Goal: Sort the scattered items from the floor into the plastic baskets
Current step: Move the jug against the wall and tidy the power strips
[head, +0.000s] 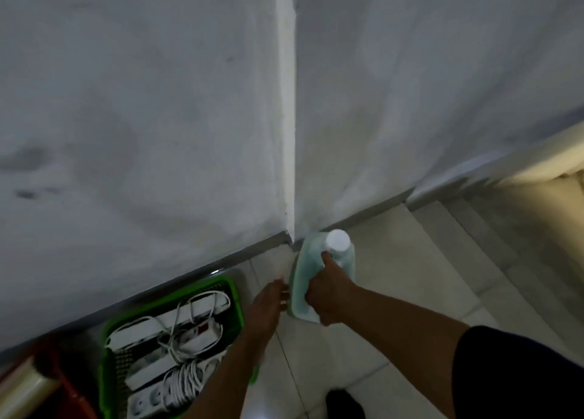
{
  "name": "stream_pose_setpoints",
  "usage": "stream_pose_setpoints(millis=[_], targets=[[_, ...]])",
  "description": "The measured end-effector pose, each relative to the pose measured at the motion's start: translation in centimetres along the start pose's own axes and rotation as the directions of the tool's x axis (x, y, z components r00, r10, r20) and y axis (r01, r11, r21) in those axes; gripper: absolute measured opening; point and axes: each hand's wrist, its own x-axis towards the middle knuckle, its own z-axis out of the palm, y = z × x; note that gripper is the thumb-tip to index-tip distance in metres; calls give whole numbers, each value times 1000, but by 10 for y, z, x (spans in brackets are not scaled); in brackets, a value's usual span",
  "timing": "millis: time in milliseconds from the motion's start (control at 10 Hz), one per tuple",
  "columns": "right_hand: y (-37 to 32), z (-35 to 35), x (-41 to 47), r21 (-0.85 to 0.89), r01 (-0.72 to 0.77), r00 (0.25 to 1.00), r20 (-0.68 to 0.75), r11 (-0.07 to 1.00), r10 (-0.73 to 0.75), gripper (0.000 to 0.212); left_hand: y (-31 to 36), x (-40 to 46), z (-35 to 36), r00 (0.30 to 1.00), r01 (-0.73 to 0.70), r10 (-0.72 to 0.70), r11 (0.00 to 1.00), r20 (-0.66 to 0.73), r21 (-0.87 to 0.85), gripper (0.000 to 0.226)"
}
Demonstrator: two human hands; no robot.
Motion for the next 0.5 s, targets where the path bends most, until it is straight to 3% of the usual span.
stream_pose_setpoints(millis=[100,200,300,400,500], targets=[[-4,-8,40,-328,175,982,124,928,-141,55,-11,23,-39,990,107,-112,993,-91,-55,41],[-18,-26,58,-503,266,955,253,822,-154,48,-21,30,-63,978,179,-189,977,-87,-112,42],[-28,-14,64,-535,311,940,296,785,-170,44,-28,32,-82,965,221,-226,974,-133,-52,43],[-33,-11,55,-551,486,873,339,679,-350,30,-28,33,-82,961,231,-234,972,-148,-40,43],[-12,-10,45,-444,432,871,-22,785,-491,35,-19,37,-79,958,234,-233,972,-167,-11,50]])
